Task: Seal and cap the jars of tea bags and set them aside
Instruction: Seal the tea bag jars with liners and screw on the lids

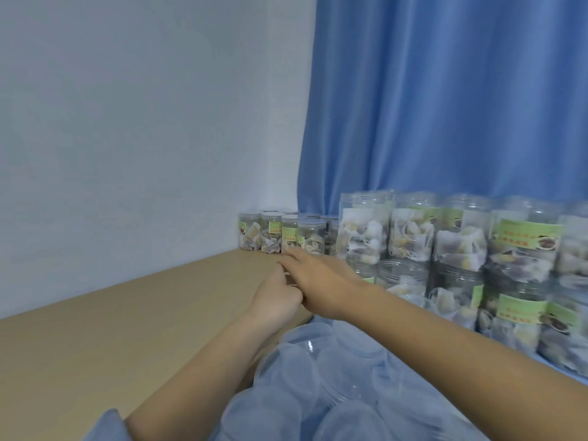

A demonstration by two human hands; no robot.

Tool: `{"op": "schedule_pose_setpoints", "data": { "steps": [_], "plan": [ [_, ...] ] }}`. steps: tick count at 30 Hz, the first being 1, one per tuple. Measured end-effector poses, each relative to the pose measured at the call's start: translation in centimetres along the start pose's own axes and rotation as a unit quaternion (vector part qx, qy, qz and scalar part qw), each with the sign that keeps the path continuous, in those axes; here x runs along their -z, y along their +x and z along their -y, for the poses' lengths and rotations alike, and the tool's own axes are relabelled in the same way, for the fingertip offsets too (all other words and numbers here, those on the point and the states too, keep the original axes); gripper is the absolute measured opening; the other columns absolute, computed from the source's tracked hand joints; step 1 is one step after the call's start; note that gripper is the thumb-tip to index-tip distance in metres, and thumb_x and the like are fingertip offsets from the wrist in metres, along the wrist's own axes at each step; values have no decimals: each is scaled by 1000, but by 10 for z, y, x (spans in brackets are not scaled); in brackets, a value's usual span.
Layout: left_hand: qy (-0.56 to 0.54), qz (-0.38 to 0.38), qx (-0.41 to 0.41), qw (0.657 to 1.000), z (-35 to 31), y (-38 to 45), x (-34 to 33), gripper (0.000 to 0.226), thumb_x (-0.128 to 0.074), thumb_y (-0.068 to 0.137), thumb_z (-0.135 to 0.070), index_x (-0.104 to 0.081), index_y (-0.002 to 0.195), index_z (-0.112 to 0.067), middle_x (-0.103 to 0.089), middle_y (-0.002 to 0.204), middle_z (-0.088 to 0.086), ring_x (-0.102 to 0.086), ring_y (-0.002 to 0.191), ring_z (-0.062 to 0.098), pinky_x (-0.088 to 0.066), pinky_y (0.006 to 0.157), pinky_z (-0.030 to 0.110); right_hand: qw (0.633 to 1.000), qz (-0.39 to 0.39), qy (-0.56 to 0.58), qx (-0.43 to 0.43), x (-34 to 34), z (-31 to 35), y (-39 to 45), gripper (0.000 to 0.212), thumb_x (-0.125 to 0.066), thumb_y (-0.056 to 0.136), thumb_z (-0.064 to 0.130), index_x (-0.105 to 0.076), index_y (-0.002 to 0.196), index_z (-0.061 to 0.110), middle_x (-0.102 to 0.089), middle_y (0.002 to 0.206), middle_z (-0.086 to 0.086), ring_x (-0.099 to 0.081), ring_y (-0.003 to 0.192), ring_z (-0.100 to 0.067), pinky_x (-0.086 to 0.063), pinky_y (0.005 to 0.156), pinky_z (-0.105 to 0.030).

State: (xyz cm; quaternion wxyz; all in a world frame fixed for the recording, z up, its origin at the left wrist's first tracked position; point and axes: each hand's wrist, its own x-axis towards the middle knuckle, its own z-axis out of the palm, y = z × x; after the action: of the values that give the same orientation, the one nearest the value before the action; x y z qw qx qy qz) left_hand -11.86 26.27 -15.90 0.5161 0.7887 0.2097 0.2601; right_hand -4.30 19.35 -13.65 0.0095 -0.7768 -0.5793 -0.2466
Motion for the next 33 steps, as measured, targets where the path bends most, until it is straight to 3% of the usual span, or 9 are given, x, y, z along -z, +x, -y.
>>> {"op": "schedule_pose_setpoints", "data": {
  "steps": [4,10,15,19,23,26,29,31,33],
  "plan": [
    [-14,19,-20,1000,-36,-25,-40,43,-39,78,14,-49,116,-4,-56,85,5,-56,87,26,-50,87,46,998,-28,-57,-10,33,-24,-53,44,-49,91,13,-39,134,16,-47,127,-4,-55,106,-25,-32,63,-31],
    [-64,76,-52,994,-88,-51,-117,46,-37,81,10,-48,122,-6,-60,101,11,-59,89,27,-52,85,44,993,-40,-74,-84,63,-81,-131,45,-50,88,13,-40,132,17,-52,124,-4,-57,108,-27,-38,67,-33],
    [-195,78,-22,977,-101,-59,-179,38,-39,86,6,-51,120,-7,-62,96,15,-56,80,24,-49,75,38,983,-54,-20,-173,57,-125,-174,45,-49,93,20,-38,137,21,-52,125,-6,-56,109,-29,-40,72,-33],
    [-256,37,-11,966,-93,-55,-214,29,-44,88,4,-51,96,-22,-64,98,7,-60,91,22,-49,92,45,975,-80,23,-208,36,-152,-190,40,-42,99,31,-39,137,21,-55,125,-9,-58,107,-31,-43,73,-33],
    [-300,-1,12,954,-79,-39,-234,31,-47,86,4,-53,108,-17,-63,96,0,-61,101,24,-49,95,44,968,-89,77,-221,13,-170,-187,35,-44,98,30,-48,130,15,-62,113,-12,-59,101,-32,-48,79,-37],
    [-234,-21,37,971,-64,-11,-228,24,-49,87,-2,-50,104,-18,-63,109,11,-60,102,29,-47,96,46,960,-82,114,-241,-6,-180,-170,36,-47,97,26,-48,132,16,-65,107,-14,-60,99,-32,-48,82,-40],
    [-124,9,44,991,-54,20,-212,24,-54,85,-5,-45,105,-17,-59,114,17,-58,108,34,-47,96,47,948,-35,160,-272,-32,-189,-140,48,-47,97,32,-36,142,22,-63,108,-20,-58,105,-34,-47,85,-38],
    [-56,27,39,997,-50,37,-202,37,-59,85,-9,-46,120,-11,-56,119,16,-57,110,35,-49,94,44,921,27,230,-313,-50,-192,-120,60,-43,96,46,-20,149,31,-52,126,-26,-49,120,-36,-43,94,-39],
    [-27,30,42,998,-46,52,-194,47,-59,86,-9,-42,130,-9,-55,122,16,-57,111,33,-49,95,43,885,68,284,-363,-69,-194,-103,64,-40,93,56,-16,150,36,-30,146,-26,-32,135,-37,-35,103,-40]
  ]
}}
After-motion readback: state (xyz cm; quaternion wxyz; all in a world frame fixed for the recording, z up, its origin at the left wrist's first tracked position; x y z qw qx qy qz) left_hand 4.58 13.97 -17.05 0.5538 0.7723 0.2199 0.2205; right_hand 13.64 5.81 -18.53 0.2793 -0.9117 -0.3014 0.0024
